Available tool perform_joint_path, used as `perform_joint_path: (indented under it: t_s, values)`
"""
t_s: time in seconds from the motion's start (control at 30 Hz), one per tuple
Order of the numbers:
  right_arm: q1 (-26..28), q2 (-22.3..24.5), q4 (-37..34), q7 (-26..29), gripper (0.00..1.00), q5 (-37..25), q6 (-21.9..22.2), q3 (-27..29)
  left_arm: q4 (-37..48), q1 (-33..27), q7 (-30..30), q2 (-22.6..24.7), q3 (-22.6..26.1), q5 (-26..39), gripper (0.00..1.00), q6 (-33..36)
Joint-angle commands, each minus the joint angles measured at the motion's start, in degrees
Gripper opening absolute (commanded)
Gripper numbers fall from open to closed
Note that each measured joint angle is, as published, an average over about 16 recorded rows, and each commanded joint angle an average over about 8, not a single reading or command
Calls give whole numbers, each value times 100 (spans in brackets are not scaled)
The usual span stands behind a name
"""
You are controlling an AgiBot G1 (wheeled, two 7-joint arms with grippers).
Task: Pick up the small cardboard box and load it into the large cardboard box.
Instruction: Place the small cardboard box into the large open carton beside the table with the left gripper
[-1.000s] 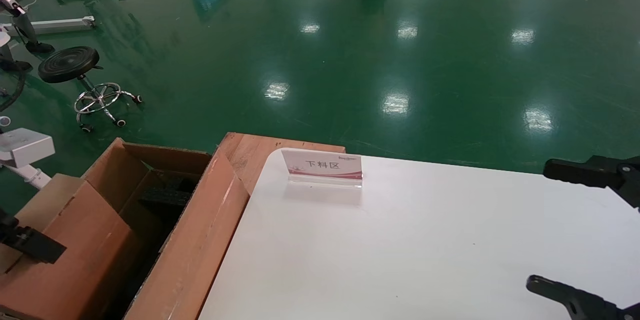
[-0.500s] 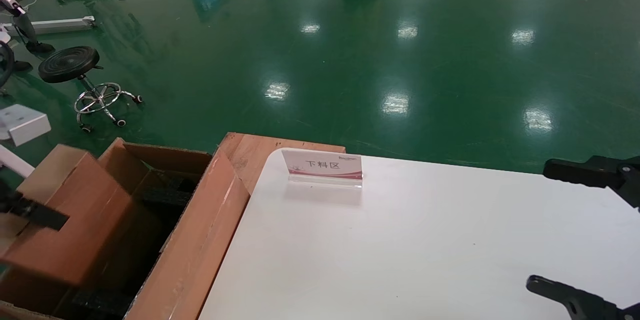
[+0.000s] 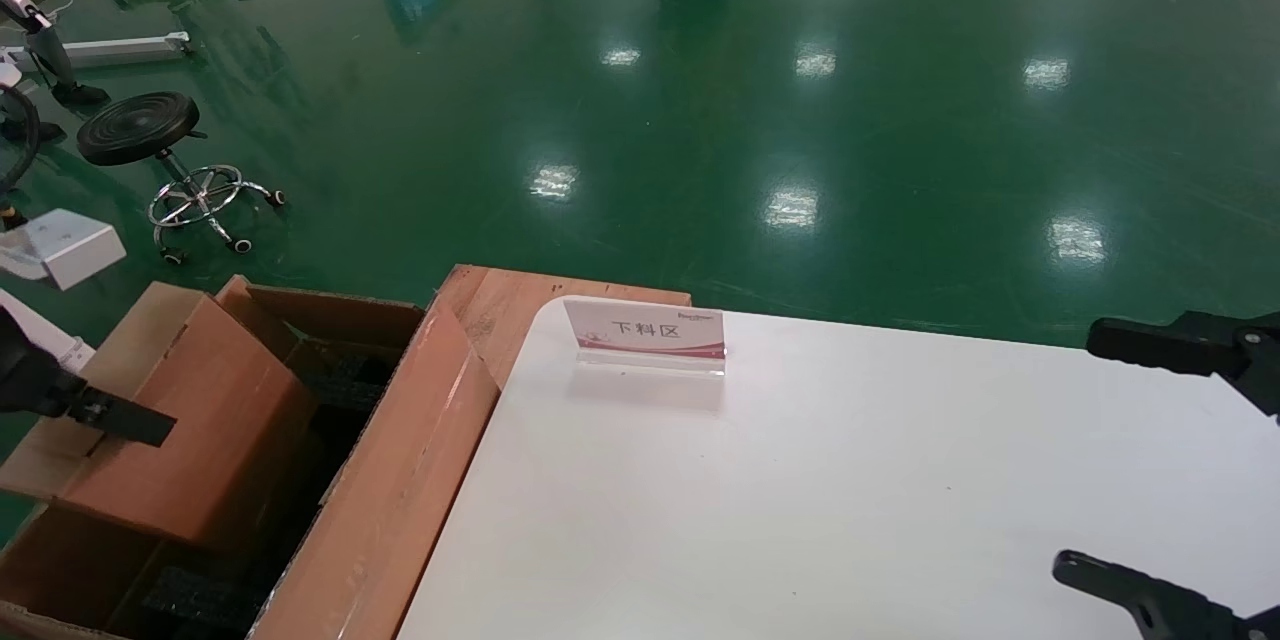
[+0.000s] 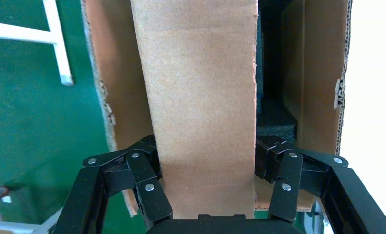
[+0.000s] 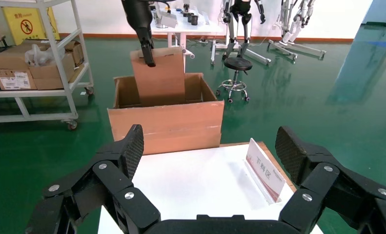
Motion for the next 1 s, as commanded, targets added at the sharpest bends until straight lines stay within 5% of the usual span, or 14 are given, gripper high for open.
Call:
perform_joint_path:
  t_s: [0.03, 1.0]
  values:
    - [0, 0, 0, 0, 100, 0, 0, -1, -7, 47, 17, -90, -78, -4, 0, 5]
    - [2, 4, 0, -5, 100, 7, 4, -10, -17, 373, 168, -324, -163, 649, 0, -140]
